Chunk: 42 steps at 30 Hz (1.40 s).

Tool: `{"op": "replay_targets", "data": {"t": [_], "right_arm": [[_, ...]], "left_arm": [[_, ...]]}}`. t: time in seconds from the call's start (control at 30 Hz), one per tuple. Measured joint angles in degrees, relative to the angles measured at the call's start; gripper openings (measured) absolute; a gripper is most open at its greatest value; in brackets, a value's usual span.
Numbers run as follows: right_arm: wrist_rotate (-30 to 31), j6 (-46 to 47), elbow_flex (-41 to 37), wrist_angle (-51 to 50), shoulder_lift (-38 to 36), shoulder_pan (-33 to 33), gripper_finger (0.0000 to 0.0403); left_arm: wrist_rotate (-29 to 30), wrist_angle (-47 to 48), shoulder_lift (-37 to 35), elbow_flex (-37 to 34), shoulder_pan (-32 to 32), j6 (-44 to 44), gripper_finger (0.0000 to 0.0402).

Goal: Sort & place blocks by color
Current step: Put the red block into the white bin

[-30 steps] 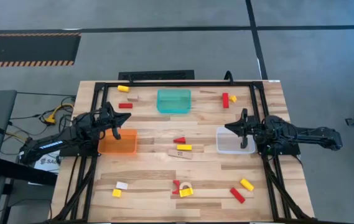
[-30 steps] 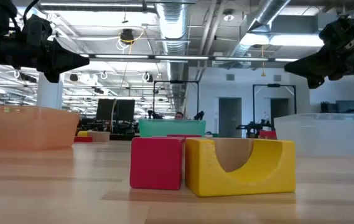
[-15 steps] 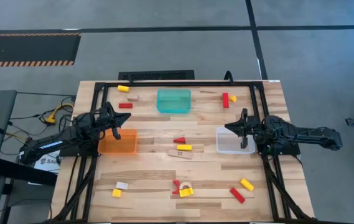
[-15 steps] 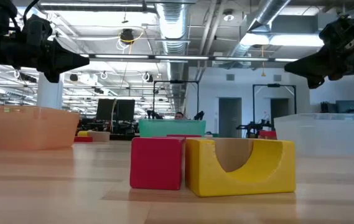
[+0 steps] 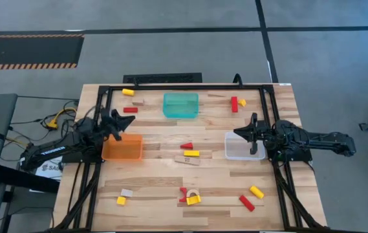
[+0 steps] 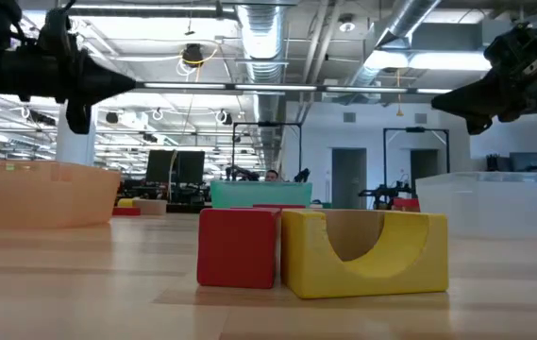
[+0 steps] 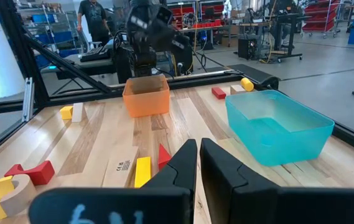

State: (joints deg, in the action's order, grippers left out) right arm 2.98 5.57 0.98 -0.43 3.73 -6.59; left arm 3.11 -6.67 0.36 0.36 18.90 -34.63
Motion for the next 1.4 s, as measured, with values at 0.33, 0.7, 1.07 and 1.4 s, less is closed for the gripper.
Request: {"op": "replay_targets", "data": {"t": [0.33,0.7,1.07,1.4], "right_arm": [[0.3,0.0,-0.3,4.6,0.0,0.0,0.0047],[6.7,9.8,4.2,20.2,3.2,-2.8,0.0047],[7.7,10.1,23.2,15.3,28.5,-3.0,0.0047],[7.6,5.1,40.5,15.8,48.5,-3.0,0.0047]], "left_arm": [[9.5,-1.5,0.4,0.0,0.0,-23.0,0.0000],[9.2,-14.0,6.0,2.8,0.0,-7.4,0.0000],[2.7,-9.2,28.1,17.7,0.1,17.3,0.0000],[-4.4,-2.2,48.2,35.0,0.1,34.6,0.0028]]}}
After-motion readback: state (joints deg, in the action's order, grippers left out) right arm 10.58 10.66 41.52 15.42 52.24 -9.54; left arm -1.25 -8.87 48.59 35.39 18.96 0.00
